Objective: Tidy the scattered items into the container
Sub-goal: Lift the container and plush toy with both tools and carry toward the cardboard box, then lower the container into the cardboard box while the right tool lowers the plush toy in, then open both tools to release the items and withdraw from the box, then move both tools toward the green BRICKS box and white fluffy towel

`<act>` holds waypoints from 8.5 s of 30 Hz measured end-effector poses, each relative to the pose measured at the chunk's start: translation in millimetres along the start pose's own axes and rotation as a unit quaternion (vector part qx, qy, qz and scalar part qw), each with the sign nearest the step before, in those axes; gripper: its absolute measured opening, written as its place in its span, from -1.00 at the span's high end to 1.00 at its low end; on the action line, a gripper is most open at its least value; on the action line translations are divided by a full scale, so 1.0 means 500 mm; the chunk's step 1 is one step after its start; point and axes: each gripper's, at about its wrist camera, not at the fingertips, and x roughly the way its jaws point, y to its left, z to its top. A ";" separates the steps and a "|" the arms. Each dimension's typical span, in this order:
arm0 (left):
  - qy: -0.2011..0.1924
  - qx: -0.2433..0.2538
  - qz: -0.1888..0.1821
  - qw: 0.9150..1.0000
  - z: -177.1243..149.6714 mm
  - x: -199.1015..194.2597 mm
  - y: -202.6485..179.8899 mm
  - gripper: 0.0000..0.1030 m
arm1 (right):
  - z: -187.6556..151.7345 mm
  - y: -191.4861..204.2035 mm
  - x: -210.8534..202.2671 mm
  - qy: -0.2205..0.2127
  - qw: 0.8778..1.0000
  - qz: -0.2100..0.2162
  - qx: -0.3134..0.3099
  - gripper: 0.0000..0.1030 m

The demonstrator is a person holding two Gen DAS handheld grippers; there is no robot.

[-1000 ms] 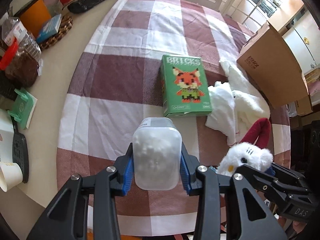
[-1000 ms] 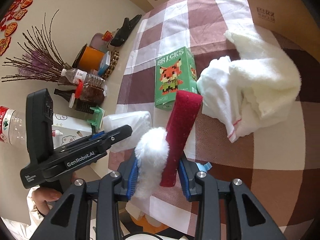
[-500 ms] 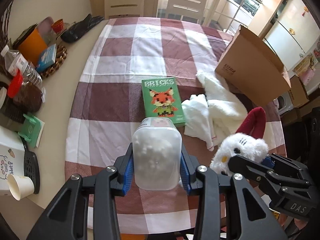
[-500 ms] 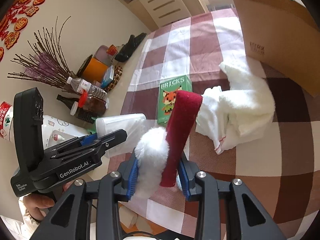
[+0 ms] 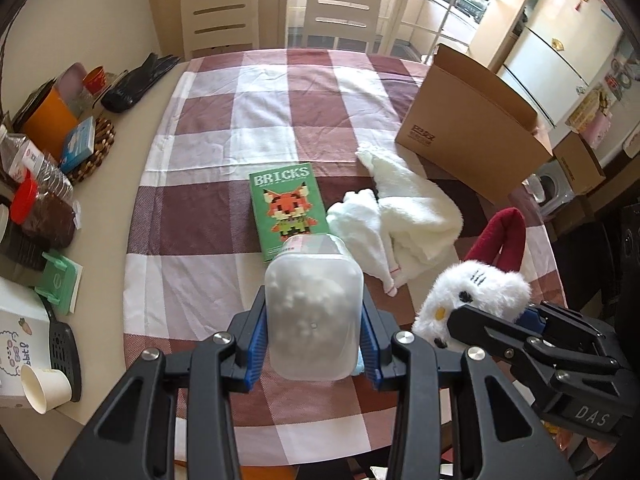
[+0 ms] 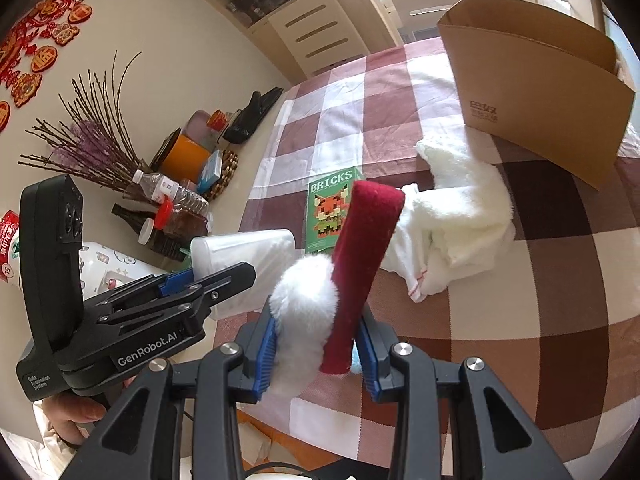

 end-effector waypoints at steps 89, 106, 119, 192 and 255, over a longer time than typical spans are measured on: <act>0.009 0.228 -0.107 0.968 0.221 0.157 -0.455 0.22 | 0.121 -0.345 -0.150 -0.085 0.980 -0.092 0.156 0.30; 0.000 0.220 -0.118 0.968 0.312 0.155 -0.450 0.22 | 0.212 -0.339 -0.141 -0.090 0.983 -0.087 0.135 0.30; -0.038 0.210 -0.158 0.964 0.417 0.082 -0.446 0.22 | 0.310 -0.308 -0.188 -0.128 0.982 -0.089 0.107 0.30; 0.004 0.186 -0.127 0.974 0.569 0.258 -0.505 -0.15 | 0.437 -0.401 -0.124 -0.069 0.967 -0.236 0.063 -0.08; -0.031 0.093 -0.056 0.994 0.132 0.003 -0.141 -0.42 | 0.108 -0.061 -0.157 -0.074 0.987 -0.140 -0.013 -0.08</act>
